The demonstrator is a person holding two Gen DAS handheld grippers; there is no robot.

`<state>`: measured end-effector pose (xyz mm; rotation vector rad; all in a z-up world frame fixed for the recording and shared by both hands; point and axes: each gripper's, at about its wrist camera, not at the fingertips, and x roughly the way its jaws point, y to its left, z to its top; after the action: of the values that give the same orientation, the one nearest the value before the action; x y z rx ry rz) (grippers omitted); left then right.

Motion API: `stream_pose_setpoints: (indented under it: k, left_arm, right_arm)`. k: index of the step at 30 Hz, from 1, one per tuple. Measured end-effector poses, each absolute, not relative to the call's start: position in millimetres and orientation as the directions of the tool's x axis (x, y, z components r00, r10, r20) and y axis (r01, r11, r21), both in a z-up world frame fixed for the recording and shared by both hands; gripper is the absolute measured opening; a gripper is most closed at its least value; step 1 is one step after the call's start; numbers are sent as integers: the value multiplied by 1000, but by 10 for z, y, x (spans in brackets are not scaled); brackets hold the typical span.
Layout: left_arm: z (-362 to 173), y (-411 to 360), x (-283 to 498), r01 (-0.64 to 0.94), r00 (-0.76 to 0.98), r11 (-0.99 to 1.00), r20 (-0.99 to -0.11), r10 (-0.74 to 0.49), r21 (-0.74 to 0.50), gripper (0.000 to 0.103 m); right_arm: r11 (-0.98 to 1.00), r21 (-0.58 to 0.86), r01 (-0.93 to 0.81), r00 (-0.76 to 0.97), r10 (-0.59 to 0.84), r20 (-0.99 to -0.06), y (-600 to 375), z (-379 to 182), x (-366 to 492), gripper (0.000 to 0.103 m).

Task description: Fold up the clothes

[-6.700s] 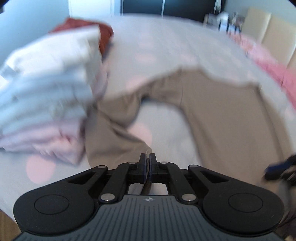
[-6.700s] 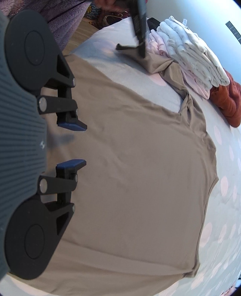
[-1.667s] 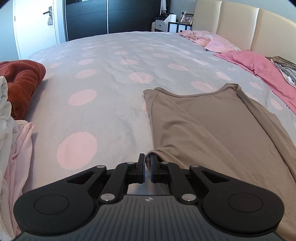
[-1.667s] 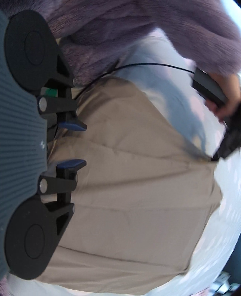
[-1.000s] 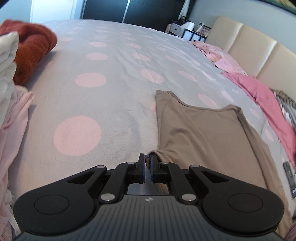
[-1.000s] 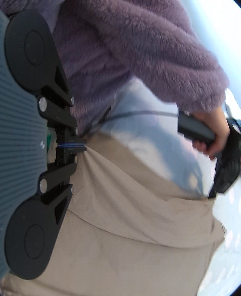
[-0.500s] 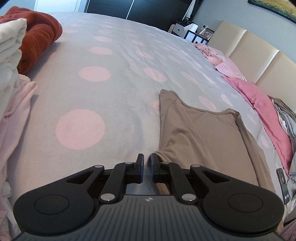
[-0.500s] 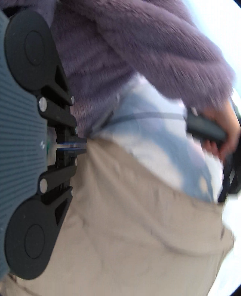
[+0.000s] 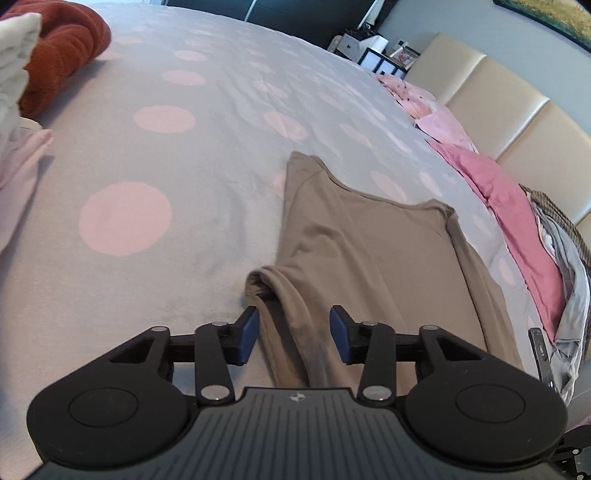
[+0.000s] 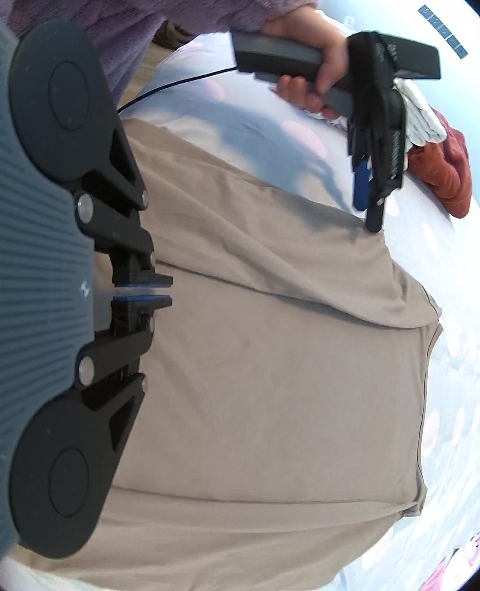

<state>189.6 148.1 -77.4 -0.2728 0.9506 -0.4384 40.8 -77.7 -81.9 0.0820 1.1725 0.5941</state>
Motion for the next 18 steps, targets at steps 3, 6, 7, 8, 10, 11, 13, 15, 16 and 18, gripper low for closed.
stream_pose_setpoints:
  k: [3,6,7,8,10,11,13,15,16,18]
  left_arm:
    - [-784,1434,1901,262,500,882,-726,-472,-392,1]
    - [-775,1500,1868,253,520,898,-732,-441,-361,1]
    - [-777,1527,1862,248,523,903,-736,-430,-351,1]
    - [-795,1550,1865,238,525,909,-742,-417,-342,1]
    - [-835,1585,1872,222,524,911,-745,-413,-349,1]
    - [-857,1595,1877,215,522,908,-743,-419,-361,1]
    - [-854,1581,1875,200,534,914,-744,-403,-352,2]
    - [-825,1571,1863,193,546,920,-742,-391,-342,3]
    - [-798,1574,1851,194,546,922,-744,-386,-336,6]
    - [-726,1592,1797,186,550,926,-746,-375,-329,17]
  right_arm:
    - [849,379,-368,269,487,-831,-809,-864,512,7]
    - [848,403,-344,278,501,-819,-831,-912,585,14]
    - [845,415,-337,277,510,-814,-830,-931,588,31]
    - [842,427,-330,276,519,-809,-830,-950,591,35]
    - [829,453,-328,268,541,-797,-822,-963,560,32]
    - [827,451,-335,268,542,-796,-810,-974,544,28]
    - [830,433,-352,272,534,-801,-823,-958,480,2]
    - [832,424,-356,278,528,-802,-871,-933,421,2]
    - [835,422,-353,280,525,-804,-891,-922,403,2]
    - [843,414,-344,282,513,-811,-901,-922,346,4]
